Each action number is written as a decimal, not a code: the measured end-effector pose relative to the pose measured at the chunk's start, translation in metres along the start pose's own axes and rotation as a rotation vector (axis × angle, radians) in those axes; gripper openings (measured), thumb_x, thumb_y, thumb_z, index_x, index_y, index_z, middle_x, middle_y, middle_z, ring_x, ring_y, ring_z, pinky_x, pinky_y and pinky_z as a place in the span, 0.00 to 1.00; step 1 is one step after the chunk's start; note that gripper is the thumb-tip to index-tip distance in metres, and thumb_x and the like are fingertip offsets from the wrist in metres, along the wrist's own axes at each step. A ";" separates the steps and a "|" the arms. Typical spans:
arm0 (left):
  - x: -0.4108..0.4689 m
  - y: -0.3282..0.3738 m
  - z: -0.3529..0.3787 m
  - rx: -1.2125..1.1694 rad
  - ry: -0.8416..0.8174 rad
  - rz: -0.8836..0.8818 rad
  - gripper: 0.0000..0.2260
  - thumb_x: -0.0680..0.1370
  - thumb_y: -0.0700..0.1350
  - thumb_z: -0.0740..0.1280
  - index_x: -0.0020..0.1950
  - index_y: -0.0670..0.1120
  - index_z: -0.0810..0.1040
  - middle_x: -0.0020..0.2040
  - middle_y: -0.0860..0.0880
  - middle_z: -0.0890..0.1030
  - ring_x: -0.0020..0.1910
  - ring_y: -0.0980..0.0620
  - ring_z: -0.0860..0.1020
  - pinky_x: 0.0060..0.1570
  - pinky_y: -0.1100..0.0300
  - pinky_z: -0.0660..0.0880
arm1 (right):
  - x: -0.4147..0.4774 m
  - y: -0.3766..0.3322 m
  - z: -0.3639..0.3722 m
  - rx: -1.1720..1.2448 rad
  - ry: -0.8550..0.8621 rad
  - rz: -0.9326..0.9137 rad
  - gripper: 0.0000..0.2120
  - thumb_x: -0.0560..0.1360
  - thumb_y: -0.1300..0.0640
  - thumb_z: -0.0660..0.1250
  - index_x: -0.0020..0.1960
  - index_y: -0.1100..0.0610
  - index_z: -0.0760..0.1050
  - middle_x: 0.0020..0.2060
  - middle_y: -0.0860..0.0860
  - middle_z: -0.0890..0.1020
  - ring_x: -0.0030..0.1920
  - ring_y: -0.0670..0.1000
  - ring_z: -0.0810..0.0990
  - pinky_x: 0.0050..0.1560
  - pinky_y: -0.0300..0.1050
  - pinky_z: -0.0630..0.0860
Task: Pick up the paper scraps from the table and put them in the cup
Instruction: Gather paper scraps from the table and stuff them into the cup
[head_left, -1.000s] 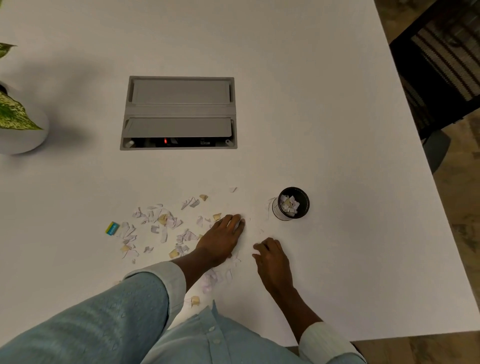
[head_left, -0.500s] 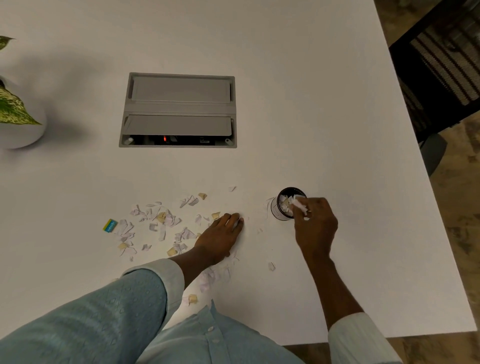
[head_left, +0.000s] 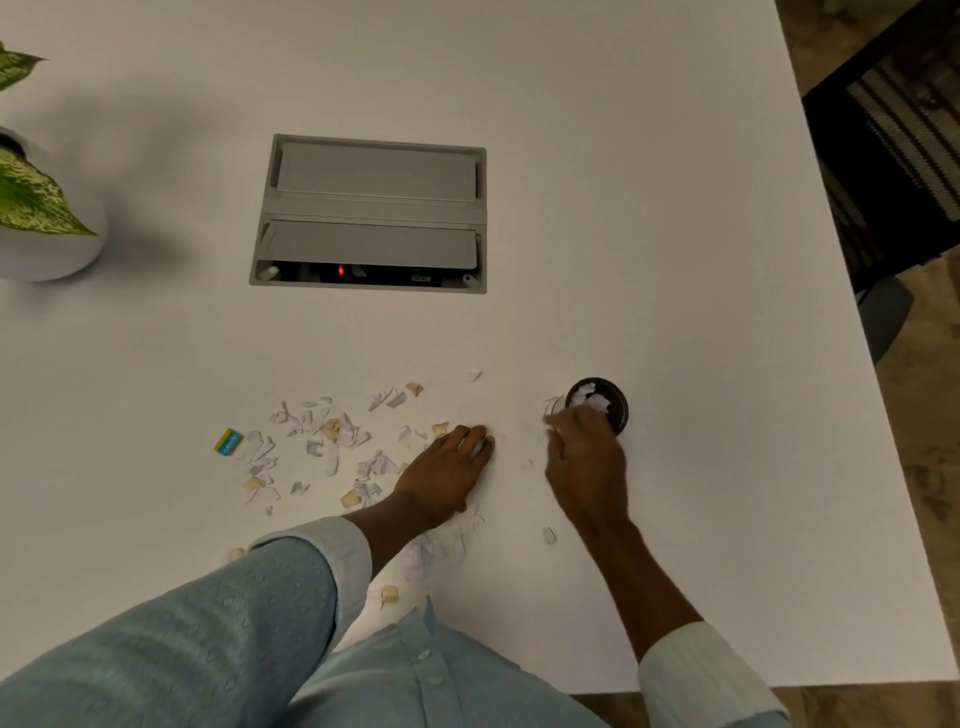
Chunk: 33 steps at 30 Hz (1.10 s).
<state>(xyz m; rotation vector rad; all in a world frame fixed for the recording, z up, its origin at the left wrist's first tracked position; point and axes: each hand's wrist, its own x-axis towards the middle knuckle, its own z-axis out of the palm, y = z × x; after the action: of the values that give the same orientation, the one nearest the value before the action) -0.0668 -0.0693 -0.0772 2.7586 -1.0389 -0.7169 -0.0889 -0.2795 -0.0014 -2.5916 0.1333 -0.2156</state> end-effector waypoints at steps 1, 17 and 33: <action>-0.001 0.000 0.000 -0.006 0.005 -0.011 0.48 0.72 0.45 0.79 0.83 0.40 0.53 0.81 0.39 0.56 0.79 0.39 0.60 0.77 0.48 0.66 | -0.007 -0.004 0.008 0.007 -0.065 -0.026 0.12 0.74 0.70 0.70 0.56 0.63 0.81 0.51 0.51 0.80 0.56 0.38 0.76 0.56 0.28 0.73; 0.001 -0.004 0.008 -0.012 0.012 -0.009 0.45 0.75 0.45 0.78 0.83 0.39 0.54 0.82 0.38 0.58 0.80 0.38 0.60 0.79 0.48 0.62 | -0.005 -0.006 0.074 -0.594 -0.610 0.008 0.29 0.80 0.66 0.63 0.77 0.71 0.57 0.76 0.73 0.58 0.77 0.69 0.60 0.69 0.53 0.74; 0.008 0.007 -0.004 0.017 0.078 -0.003 0.08 0.83 0.36 0.64 0.61 0.36 0.79 0.58 0.42 0.77 0.59 0.45 0.74 0.49 0.54 0.81 | -0.042 -0.003 0.063 -0.340 -0.535 0.080 0.12 0.71 0.70 0.71 0.53 0.61 0.80 0.53 0.57 0.79 0.54 0.56 0.79 0.45 0.46 0.79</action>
<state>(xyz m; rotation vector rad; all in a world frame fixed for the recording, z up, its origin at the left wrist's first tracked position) -0.0639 -0.0795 -0.0751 2.7782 -1.0297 -0.5981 -0.1184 -0.2393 -0.0583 -2.8668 0.0830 0.5739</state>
